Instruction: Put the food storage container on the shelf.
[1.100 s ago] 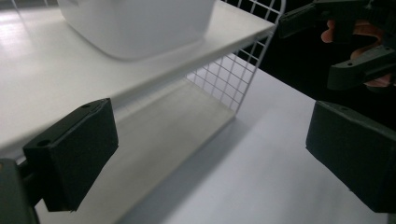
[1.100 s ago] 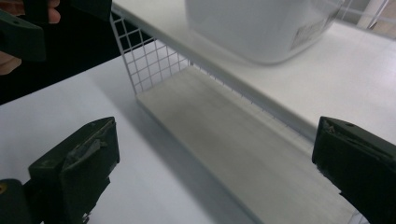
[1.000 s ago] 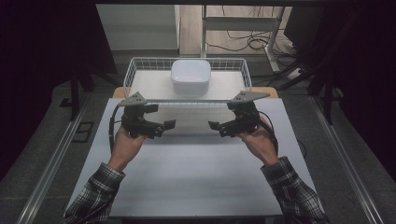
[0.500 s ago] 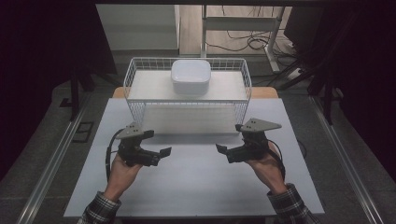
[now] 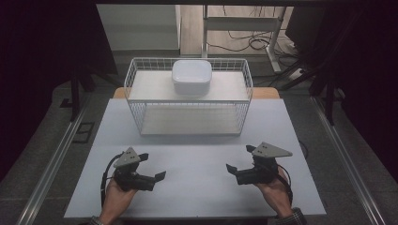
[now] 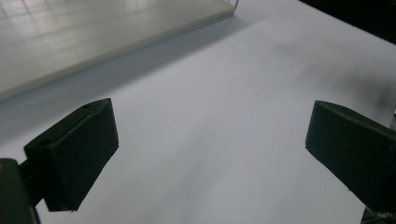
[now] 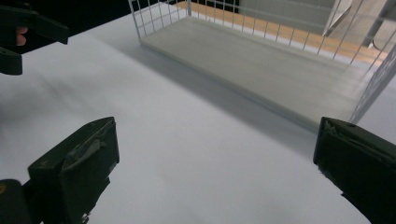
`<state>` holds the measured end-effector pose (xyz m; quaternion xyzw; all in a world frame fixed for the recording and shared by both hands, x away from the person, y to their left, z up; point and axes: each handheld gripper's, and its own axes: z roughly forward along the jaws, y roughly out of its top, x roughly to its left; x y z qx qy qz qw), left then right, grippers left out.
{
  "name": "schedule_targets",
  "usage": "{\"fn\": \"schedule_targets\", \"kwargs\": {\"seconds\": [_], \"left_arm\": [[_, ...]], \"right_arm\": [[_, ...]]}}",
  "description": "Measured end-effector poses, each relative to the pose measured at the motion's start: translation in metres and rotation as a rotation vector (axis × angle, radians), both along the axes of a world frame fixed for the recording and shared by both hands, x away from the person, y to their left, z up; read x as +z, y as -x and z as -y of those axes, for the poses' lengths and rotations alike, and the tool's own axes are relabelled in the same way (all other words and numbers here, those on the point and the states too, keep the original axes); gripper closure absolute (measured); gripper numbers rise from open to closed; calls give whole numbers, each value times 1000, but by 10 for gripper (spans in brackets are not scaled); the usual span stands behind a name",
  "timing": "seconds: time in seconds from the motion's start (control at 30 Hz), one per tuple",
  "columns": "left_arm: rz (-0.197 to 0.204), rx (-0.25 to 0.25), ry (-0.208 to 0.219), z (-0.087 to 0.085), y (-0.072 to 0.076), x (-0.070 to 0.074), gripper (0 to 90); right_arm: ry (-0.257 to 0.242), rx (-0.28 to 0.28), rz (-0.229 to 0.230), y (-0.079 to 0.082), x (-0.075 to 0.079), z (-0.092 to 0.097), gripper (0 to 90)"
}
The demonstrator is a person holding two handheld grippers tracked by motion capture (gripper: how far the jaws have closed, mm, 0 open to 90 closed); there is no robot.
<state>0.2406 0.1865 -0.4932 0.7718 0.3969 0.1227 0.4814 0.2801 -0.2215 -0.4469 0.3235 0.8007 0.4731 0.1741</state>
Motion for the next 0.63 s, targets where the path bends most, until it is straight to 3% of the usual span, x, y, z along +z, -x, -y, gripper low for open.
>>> {"fn": "schedule_targets", "kwargs": {"seconds": [0.13,0.3,0.37,0.53,0.63], "left_arm": [[-2,17,-14,-3,10,-9,20],[-15,24,-78,-1,14,-25,21],[-27,28,-100,-1,13,-31,20],[-58,43,-96,-3,9,-39,21],[-54,46,-93,-3,9,-39,20]], "right_arm": [[17,-11,-12,8,-13,4,0],[62,21,-14,16,-31,3,8],[90,30,-30,17,-40,2,8],[143,42,-141,10,-62,1,13],[136,31,-141,9,-63,1,16]]}}
